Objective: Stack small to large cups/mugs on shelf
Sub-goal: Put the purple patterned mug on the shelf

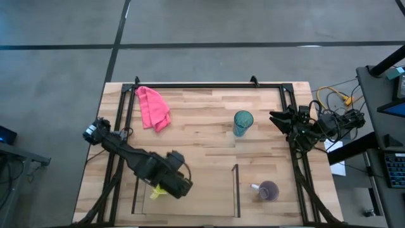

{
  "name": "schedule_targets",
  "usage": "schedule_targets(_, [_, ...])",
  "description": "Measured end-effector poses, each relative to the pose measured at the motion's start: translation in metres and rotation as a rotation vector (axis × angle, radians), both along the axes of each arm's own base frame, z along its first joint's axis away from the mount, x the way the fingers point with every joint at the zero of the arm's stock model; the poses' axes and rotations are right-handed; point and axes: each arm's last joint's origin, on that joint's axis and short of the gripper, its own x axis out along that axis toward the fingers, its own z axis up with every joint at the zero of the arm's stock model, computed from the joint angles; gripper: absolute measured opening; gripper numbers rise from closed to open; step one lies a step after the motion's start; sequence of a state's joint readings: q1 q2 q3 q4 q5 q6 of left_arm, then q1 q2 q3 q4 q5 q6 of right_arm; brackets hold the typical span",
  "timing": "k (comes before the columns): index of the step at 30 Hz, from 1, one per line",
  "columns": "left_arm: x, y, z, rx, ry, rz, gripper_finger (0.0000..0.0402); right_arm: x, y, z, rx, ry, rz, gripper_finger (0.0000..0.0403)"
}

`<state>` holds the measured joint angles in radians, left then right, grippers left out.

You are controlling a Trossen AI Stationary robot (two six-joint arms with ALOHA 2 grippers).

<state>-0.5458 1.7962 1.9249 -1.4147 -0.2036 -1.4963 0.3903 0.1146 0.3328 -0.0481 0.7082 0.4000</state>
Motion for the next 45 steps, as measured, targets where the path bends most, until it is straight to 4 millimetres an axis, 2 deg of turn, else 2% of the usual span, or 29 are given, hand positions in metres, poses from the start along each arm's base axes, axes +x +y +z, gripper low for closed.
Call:
schedule_targets(5, [0.017,0.024,0.014,0.138,-0.112,-0.130,0.0082,0.000,0.000,0.000,-0.002,-0.001,0.017,0.0176])
schedule_targets(11, [0.044,0.051,0.027,0.266,-0.264,-0.309,0.0082,0.003,0.004,0.000,-0.016,0.001,0.124,0.0176])
schedule_targets(18, [0.065,0.082,0.039,0.370,-0.380,-0.375,0.0082,0.015,0.014,0.003,-0.014,0.076,0.296,0.0175])
schedule_targets(23, [0.073,0.095,0.043,0.414,-0.430,-0.384,0.0082,0.024,0.022,0.009,0.012,0.332,0.423,0.0168])
schedule_targets(30, [0.076,0.104,0.043,0.450,-0.429,-0.404,0.0082,0.030,0.030,0.025,0.216,0.800,0.501,0.0161])
schedule_targets(33, [0.076,0.105,0.043,0.464,-0.424,-0.421,0.0082,0.038,0.035,0.034,0.302,0.897,0.508,0.0161])
schedule_targets(39, [0.076,0.105,0.043,0.501,-0.413,-0.478,0.0082,0.062,0.047,0.046,0.434,0.971,0.489,0.0161])
schedule_targets(42, [0.076,0.105,0.043,0.506,-0.414,-0.486,0.0082,0.070,0.055,0.042,0.465,1.074,0.456,0.0161])
schedule_targets(45, [0.076,0.105,0.043,0.506,-0.410,-0.488,0.0082,0.074,0.065,0.034,0.546,1.250,0.434,0.0160])
